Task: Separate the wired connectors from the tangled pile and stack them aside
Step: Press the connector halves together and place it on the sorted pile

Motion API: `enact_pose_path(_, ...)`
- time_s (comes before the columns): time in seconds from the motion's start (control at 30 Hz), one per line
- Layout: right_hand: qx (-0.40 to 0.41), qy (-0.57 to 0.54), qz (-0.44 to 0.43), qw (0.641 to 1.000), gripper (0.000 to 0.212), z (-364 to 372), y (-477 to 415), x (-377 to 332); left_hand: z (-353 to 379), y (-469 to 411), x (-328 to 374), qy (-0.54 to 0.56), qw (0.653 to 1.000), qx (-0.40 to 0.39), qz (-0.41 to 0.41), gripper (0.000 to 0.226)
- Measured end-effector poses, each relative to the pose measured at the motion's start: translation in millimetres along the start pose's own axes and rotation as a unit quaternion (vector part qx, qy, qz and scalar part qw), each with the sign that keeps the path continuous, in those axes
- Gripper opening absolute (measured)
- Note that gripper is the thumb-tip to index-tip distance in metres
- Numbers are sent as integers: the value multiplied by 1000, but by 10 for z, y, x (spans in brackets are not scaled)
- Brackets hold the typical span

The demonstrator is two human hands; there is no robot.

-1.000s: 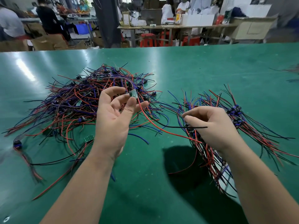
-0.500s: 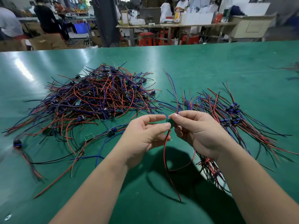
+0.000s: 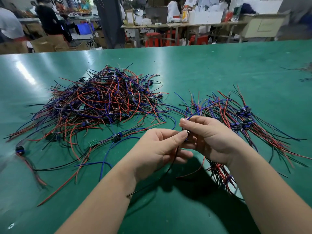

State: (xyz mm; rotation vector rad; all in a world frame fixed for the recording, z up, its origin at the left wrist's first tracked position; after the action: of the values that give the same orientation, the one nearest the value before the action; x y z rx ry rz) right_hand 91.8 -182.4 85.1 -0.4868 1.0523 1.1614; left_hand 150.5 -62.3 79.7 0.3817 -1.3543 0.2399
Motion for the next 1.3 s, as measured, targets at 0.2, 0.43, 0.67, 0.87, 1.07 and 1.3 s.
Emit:
enact_pose_path(0.2, 84, 7, -58, 995, 19, -70, 6, -102, 10, 13, -9, -19, 999, -28, -38, 22)
enact_pose_path(0.43, 255, -153, -170, 939, 16, -471, 30, -370, 132, 69, -120, -106, 985, -115, -71, 19)
enact_pose_path(0.67, 204, -206, -101, 952, 18, -398, -20, -318, -9, -36, 51, 93, 996, -1, 0, 18)
enact_pose_path(0.87, 31, 30, -10, 999, 16, -129, -4, -109, -140, -19, 139, 249, 965, 79, 29, 10)
enact_pose_path(1.07, -51, 28, -17, 998, 23, 85, 50, -5, -148, -11, 130, 217, 963, 150, 53, 36)
enact_pose_path(1.3, -10, -143, -51, 988, 15, 115, 31, -69, 1, -11, 109, 59, 974, 144, 164, 21)
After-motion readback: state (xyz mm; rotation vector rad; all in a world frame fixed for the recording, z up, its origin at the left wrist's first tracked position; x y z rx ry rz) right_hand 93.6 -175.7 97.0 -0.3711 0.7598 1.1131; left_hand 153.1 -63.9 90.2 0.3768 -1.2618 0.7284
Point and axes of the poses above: each hand's wrist, its own y-axis away from the middle knuckle, its own z-axis out of the palm, x = y × z, the point moved 3 cm from there along -y, towards the middle knuckle, and after that the axes turned 8 degrees about -y, right-handed, at the moved point
